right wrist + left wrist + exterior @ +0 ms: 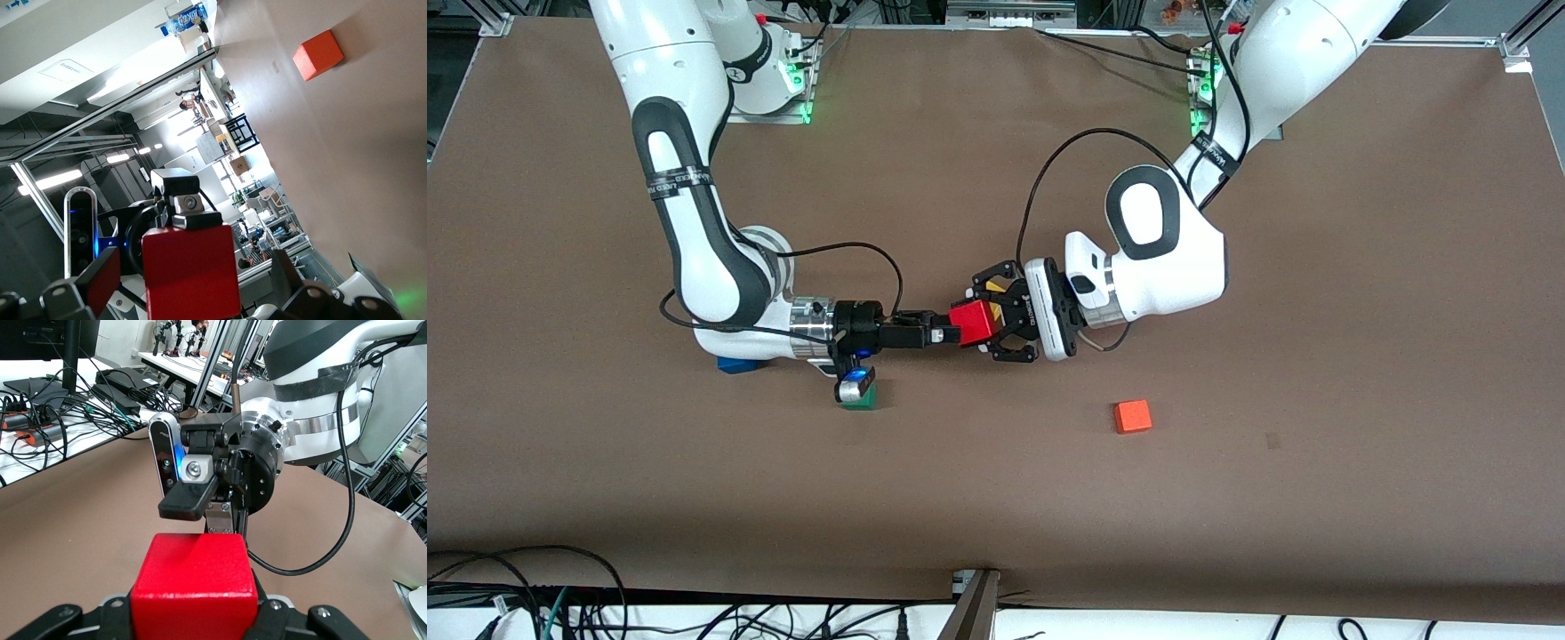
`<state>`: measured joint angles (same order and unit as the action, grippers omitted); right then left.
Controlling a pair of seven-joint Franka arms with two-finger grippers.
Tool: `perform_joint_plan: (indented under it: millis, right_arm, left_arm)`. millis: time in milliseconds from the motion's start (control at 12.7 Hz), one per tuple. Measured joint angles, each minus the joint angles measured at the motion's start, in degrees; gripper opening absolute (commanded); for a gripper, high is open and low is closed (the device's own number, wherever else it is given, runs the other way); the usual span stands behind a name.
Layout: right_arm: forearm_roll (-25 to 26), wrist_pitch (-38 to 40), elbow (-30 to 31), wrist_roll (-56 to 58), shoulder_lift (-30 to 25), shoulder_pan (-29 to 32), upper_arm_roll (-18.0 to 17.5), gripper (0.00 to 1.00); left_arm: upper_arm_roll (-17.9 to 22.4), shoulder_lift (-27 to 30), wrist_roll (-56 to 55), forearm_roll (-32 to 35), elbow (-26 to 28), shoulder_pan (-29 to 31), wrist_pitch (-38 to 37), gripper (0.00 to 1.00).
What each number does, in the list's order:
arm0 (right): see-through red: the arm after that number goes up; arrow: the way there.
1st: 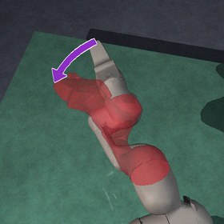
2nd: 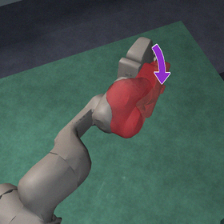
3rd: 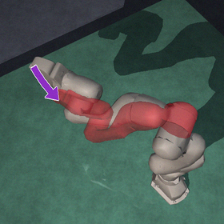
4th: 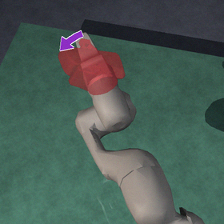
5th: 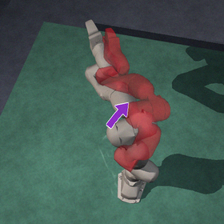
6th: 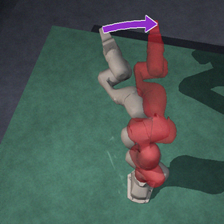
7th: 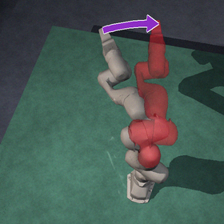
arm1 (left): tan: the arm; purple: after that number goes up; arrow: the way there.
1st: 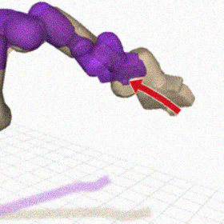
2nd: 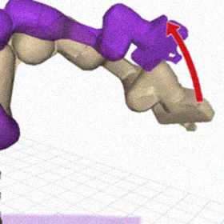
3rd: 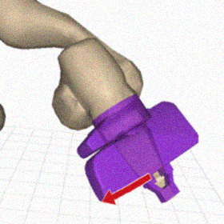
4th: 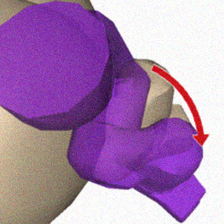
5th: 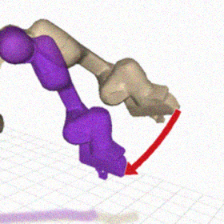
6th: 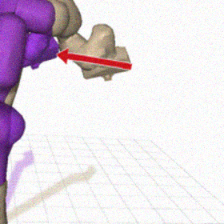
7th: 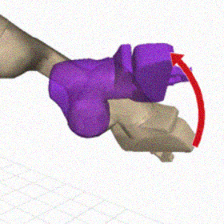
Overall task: Pass red block to right arm, stack on blue
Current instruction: 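Close the right gripper on the red cube held by the left gripper, then open the left gripper and carry the red cube toward the blue cube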
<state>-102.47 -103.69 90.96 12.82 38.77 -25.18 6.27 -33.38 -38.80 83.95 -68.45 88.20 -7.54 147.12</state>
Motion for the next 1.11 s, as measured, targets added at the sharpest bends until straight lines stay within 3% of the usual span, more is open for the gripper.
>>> perform_joint_plan:
  millis: [158, 237, 316, 395, 553, 632, 789, 868, 947, 1105]
  right_arm:
    - [0.0, 0.0, 0.1, 0.3, 0.0, -0.1, 0.0, 0.97]
    - [0.0, 0.0, 0.1, 0.4, 0.0, -0.1, 0.0, 0.90]
    - [0.0, 0.0, 0.1, 0.5, 0.0, -0.3, 0.0, 0.72]
    - [0.0, 0.0, 0.1, 0.7, 0.0, -0.5, 0.0, 0.45]
    - [-0.7, 0.1, 0.0, 1.5, -0.1, -0.7, 0.0, 0.30]
    - [-1.2, 0.1, 0.1, 1.9, -0.1, -0.7, 0.0, 0.28]
    - [-1.3, 0.1, 0.1, 1.9, -0.1, -0.7, 0.0, 0.26]
    - [-1.3, 0.1, 0.1, 1.9, -0.1, -0.7, 0.0, 0.26]
    - [-1.3, 0.1, 0.1, 1.9, -0.1, -0.7, 0.0, 0.26]
    - [-1.1, 0.1, 0.1, 2.2, -0.1, -0.7, 0.2, 0.26]
  left_arm:
    - [0.0, 0.0, 0.0, -0.1, 0.0, 0.0, 0.0, 0.00]
    - [0.0, 0.0, 0.0, -0.4, 0.0, 0.0, 0.0, 0.00]
    - [0.0, 0.0, 0.0, -0.9, 0.0, 0.0, 0.0, 0.00]
    - [0.0, 0.0, 0.0, -1.3, 0.0, -0.1, 0.0, 0.00]
    - [0.0, -0.1, 0.0, -1.4, 0.1, -0.1, 0.0, 0.01]
    - [0.0, -0.2, 0.0, -2.3, 0.0, -0.1, 0.0, 0.02]
    - [0.0, -0.2, 0.0, -2.4, -0.1, -0.1, 0.0, 0.25]
    - [0.0, -0.2, 0.0, -2.4, -0.1, -0.1, 0.0, 0.53]
    - [0.0, -0.2, 0.0, -2.4, -0.1, -0.1, 0.0, 0.94]
    - [-0.1, -0.2, 0.1, -2.4, -0.1, -0.2, 0.0, 1.00]
